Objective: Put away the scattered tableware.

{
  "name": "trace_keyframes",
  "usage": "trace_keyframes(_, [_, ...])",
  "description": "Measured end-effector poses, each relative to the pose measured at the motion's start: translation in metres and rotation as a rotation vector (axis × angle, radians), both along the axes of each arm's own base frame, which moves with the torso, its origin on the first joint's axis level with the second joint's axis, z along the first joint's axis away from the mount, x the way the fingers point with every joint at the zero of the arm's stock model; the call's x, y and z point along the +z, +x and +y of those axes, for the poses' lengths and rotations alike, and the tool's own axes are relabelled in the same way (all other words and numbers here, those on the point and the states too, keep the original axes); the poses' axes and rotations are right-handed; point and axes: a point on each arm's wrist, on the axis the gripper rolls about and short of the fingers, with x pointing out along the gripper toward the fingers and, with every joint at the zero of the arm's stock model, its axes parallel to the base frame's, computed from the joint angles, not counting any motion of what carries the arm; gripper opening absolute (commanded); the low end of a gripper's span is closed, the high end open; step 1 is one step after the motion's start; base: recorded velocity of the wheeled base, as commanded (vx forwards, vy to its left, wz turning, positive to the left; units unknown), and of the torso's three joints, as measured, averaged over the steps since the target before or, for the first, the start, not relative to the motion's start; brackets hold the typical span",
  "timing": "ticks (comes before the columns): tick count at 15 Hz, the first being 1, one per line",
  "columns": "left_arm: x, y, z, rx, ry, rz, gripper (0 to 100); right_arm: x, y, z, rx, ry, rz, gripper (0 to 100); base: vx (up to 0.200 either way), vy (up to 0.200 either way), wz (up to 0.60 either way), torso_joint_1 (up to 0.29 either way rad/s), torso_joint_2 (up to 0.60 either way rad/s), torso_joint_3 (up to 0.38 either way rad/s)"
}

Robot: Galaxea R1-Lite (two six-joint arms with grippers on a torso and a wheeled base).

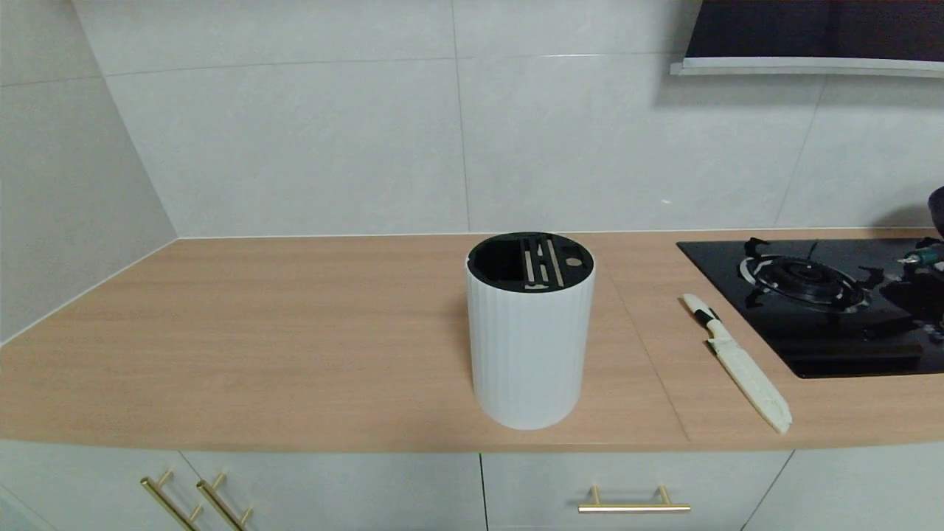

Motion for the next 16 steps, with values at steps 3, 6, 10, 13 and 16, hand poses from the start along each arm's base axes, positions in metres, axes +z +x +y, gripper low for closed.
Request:
trace_keyframes(3, [0.0,0.0,0.0,0.0,0.0,0.0,100,0.0,0.0,0.0,0.0,0.0,0.0,100,0.0,0.0,0.0,0.246,-0.54,-0.302])
trace_keyframes(6, [0.0,0.0,0.0,0.0,0.0,0.0,100,0.0,0.0,0.0,0.0,0.0,0.0,100,0.0,0.0,0.0,0.259,-0.58,-0.313])
trace_keyframes(10, [0.0001,0.0,0.0,0.0,0.0,-0.001,100,0.0,0.0,0.0,0.0,0.0,0.0,100,0.0,0.0,0.0,0.271,-0.58,-0.315])
trace_keyframes(13, [0.0,0.0,0.0,0.0,0.001,0.0,100,0.0,0.0,0.0,0.0,0.0,0.0,100,0.0,0.0,0.0,0.211,-0.43,-0.225])
trace_keyframes(16, [0.0,0.0,0.0,0.0,0.0,0.0,100,0.0,0.0,-0.0001,-0.003,0.001,0.0,100,0.0,0.0,0.0,0.111,-0.23,-0.113])
